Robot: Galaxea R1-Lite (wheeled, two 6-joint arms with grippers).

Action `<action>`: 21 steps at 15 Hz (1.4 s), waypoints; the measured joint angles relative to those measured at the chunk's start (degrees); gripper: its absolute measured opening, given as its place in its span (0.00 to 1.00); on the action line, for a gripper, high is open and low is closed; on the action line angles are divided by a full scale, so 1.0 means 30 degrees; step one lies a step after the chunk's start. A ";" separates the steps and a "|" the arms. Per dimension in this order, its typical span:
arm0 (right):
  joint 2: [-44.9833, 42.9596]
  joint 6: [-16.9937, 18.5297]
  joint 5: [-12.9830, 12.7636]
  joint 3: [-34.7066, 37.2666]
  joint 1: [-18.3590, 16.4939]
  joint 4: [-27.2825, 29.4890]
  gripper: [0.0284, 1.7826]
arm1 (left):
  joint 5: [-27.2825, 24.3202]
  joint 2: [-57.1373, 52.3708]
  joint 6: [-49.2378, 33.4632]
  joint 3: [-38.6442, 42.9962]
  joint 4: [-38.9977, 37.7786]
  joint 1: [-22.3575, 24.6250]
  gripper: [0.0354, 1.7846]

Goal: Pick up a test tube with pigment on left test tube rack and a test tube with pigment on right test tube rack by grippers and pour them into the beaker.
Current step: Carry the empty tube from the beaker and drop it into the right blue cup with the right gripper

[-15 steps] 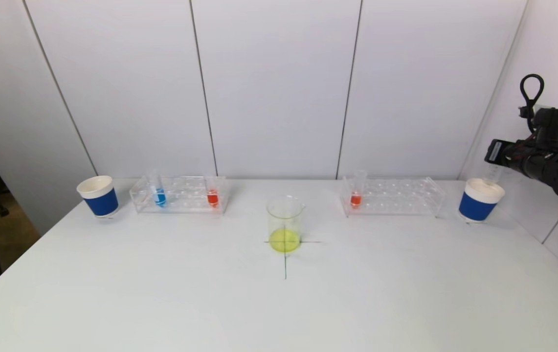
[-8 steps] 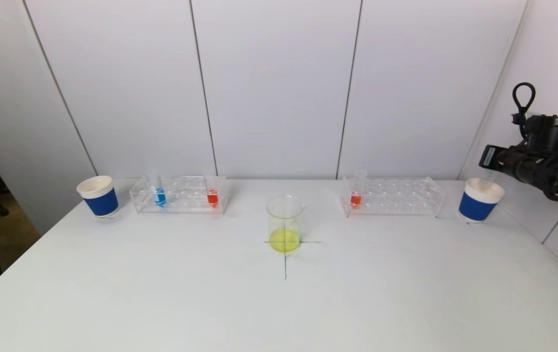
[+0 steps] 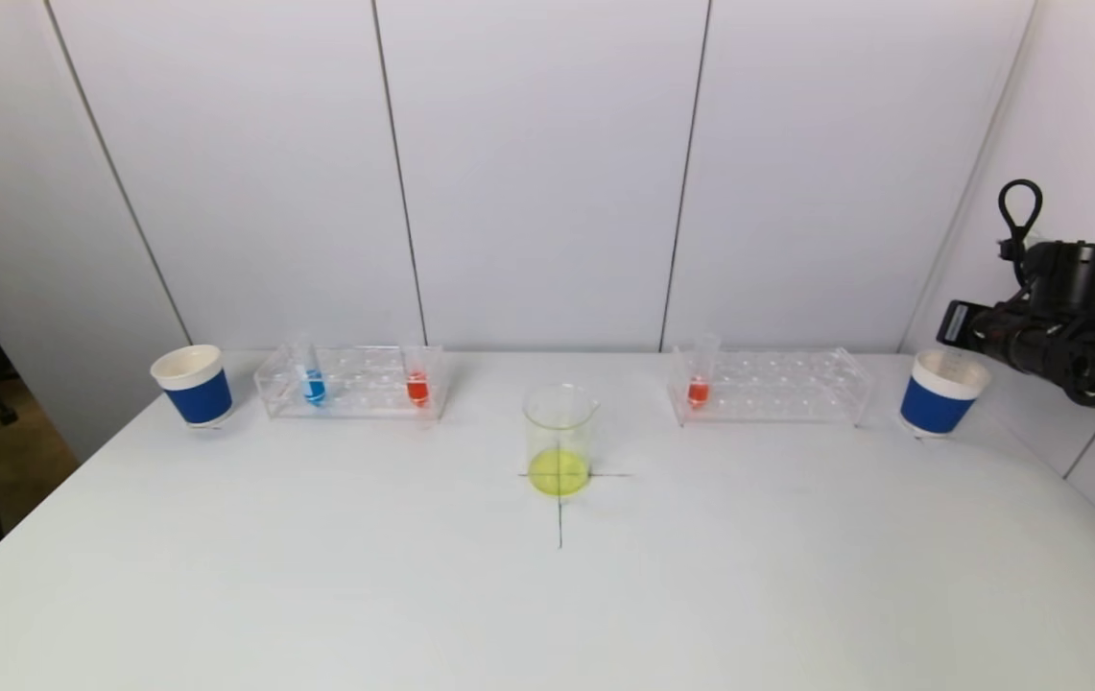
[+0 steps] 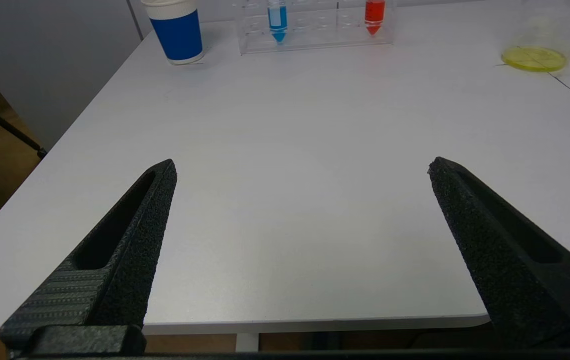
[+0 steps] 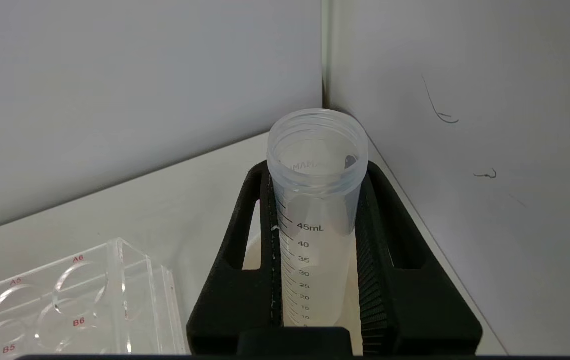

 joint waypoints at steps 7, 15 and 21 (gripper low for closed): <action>-0.0085 -0.0020 0.0024 0.1471 -0.0008 -0.1971 0.26 | 0.0004 0.0000 0.0000 0.0000 0.0000 -0.0008 0.99; -0.0175 -0.0020 0.0008 0.2011 -0.0037 -0.2007 0.26 | 0.0000 0.0000 0.0004 0.0000 0.0000 0.0000 0.99; -0.0158 -0.0012 0.0000 0.2068 -0.0028 -0.2007 0.26 | 0.0004 0.0000 0.0000 0.0000 0.0000 0.0000 0.99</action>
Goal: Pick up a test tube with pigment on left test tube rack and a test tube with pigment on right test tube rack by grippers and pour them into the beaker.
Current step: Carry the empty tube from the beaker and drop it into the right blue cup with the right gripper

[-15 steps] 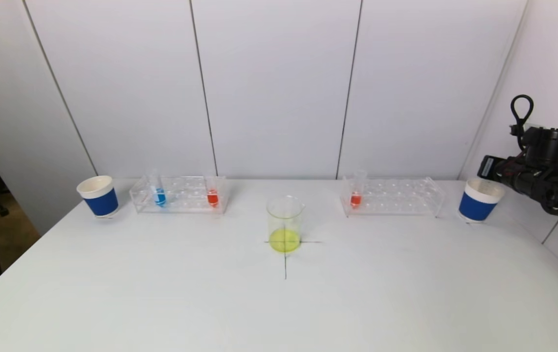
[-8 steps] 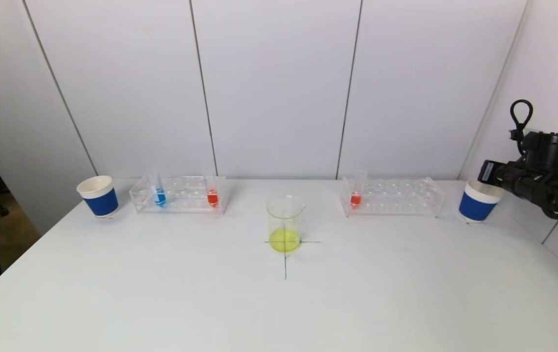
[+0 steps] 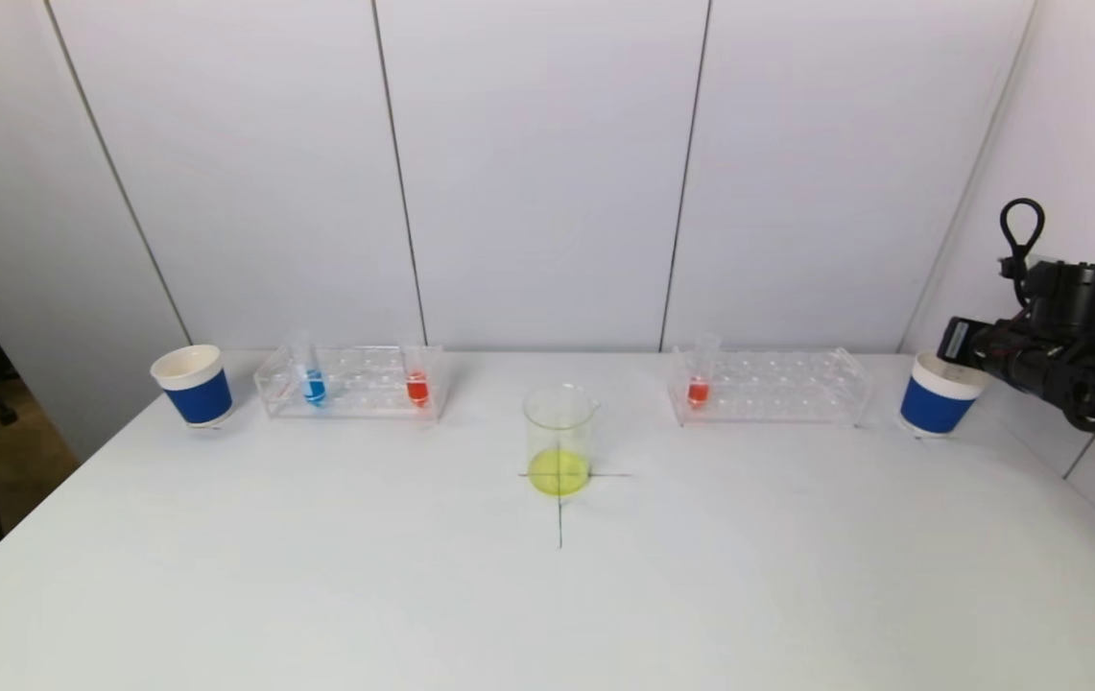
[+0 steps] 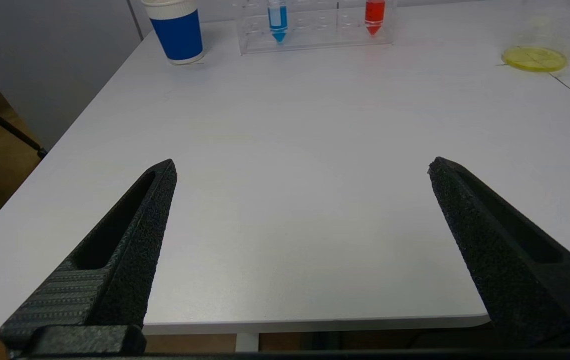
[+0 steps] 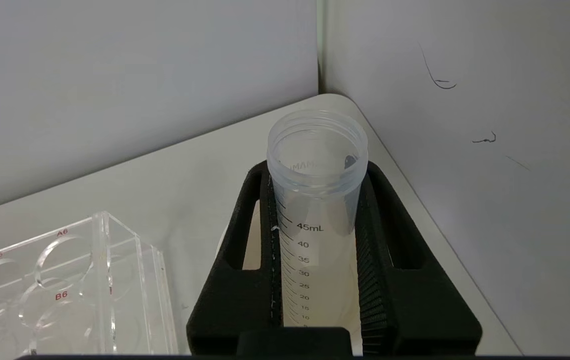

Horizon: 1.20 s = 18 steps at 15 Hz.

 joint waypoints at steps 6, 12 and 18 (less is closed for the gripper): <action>0.0000 0.0122 0.0000 0.0053 0.0000 0.0004 0.26 | -0.0004 0.0000 0.0000 0.0000 0.0000 -0.0008 0.99; -0.0028 0.0167 0.0000 0.0089 0.0000 -0.0045 0.54 | -0.0004 0.0000 0.0000 0.0000 0.0000 -0.0008 0.99; -0.0053 0.0167 0.0000 0.0138 0.0000 -0.0061 0.96 | 0.0000 0.0000 -0.0008 0.0000 0.0000 0.0000 0.99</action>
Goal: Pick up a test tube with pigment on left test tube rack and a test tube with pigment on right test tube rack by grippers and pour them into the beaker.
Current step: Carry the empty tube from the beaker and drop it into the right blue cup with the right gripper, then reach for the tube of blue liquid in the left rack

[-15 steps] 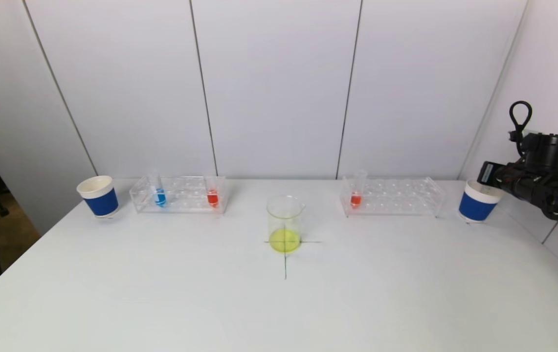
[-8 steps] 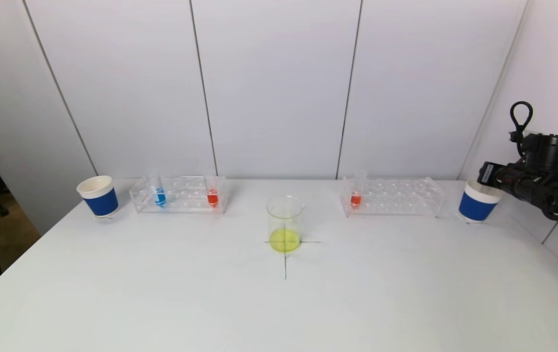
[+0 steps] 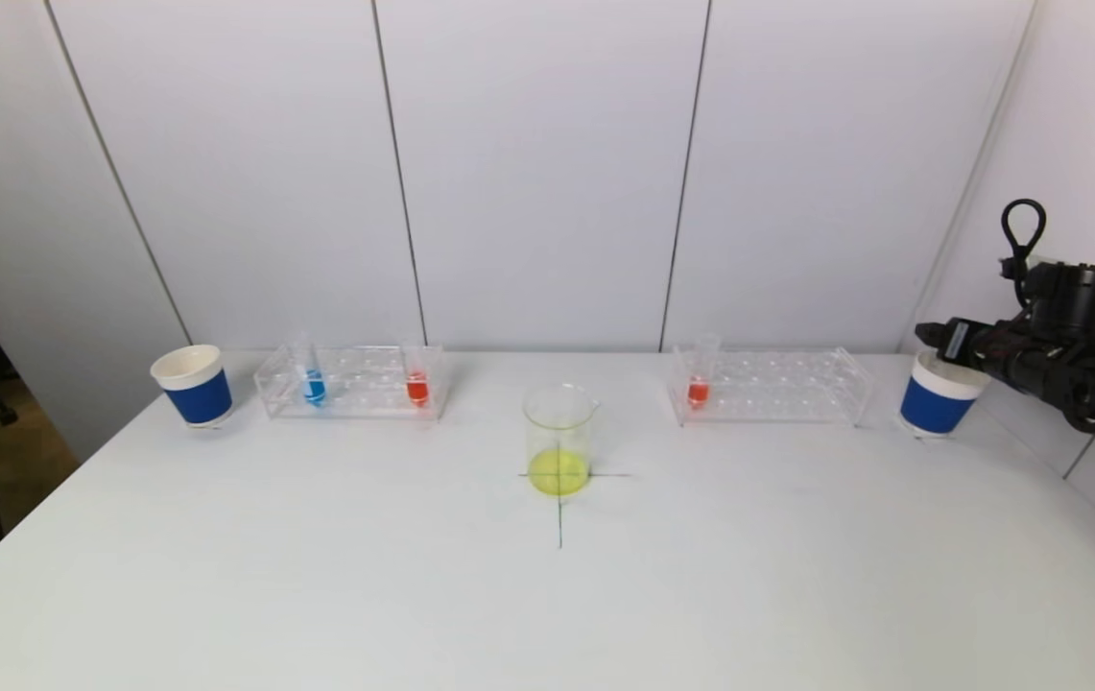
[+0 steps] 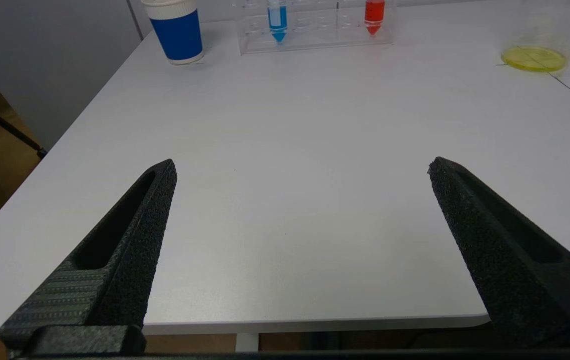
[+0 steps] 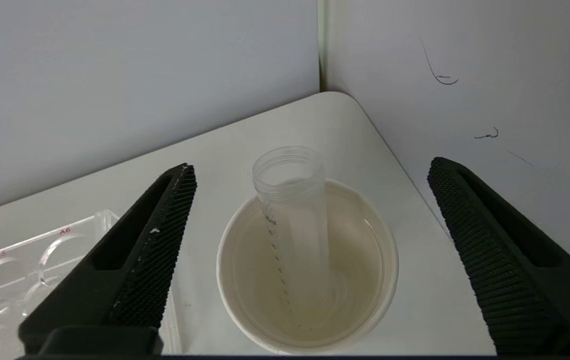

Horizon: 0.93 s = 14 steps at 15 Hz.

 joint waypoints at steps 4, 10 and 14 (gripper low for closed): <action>-0.0142 0.0008 0.0008 0.0008 -0.0028 0.0016 0.99 | -0.0004 0.0000 0.0000 0.0000 0.0000 0.0000 0.99; -0.2198 0.0053 0.0605 0.1158 0.0679 0.0016 0.99 | -0.0004 0.0000 0.0000 0.0000 0.0000 0.0000 0.99; -0.5425 0.0089 0.0634 0.3454 0.2434 0.0000 0.99 | 0.0000 0.0000 0.0000 0.0000 0.0000 0.0000 0.99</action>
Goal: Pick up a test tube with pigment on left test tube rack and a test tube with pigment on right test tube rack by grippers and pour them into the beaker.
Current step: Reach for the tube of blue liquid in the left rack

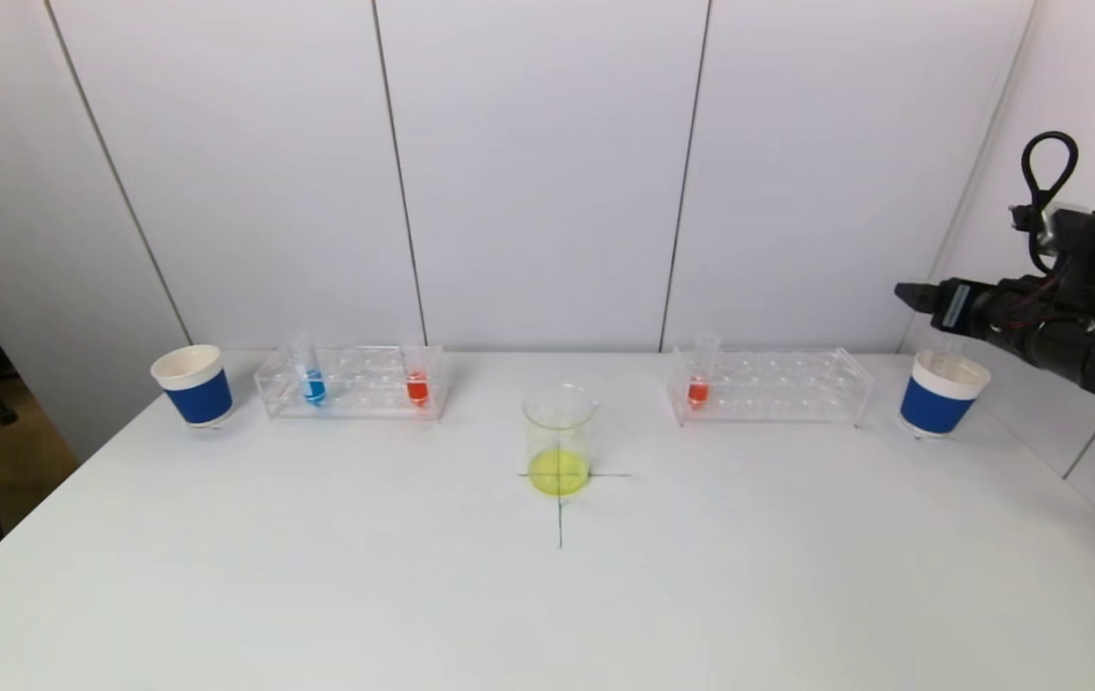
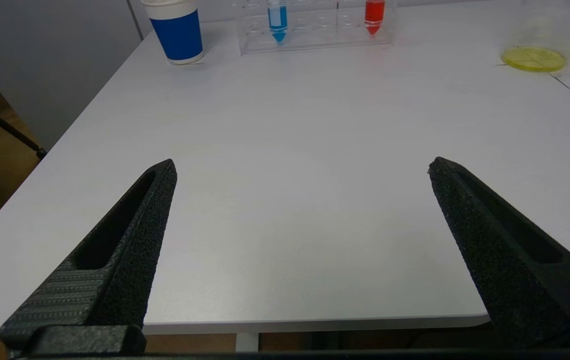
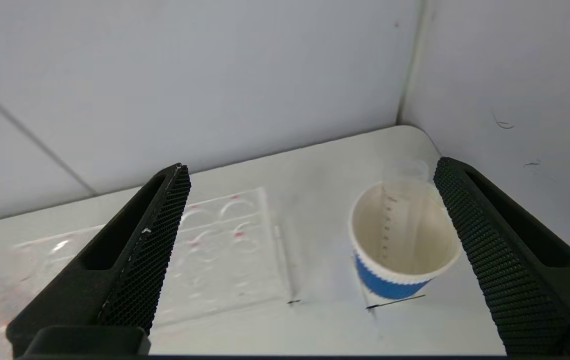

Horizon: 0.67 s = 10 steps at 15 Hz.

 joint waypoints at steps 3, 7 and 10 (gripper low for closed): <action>-0.2930 0.0041 -0.0045 0.2101 0.1520 -0.0008 0.99 | 0.0000 0.0000 0.0008 0.0000 0.0000 -0.0008 0.99; -0.7266 0.0020 -0.0057 0.6034 0.2885 0.0008 0.99 | -0.0004 0.0000 0.0000 0.0000 0.0000 0.0000 0.99; -1.0484 0.0012 -0.0118 0.9224 0.3222 -0.0146 0.99 | -0.0004 0.0000 0.0008 0.0000 0.0000 0.0000 0.99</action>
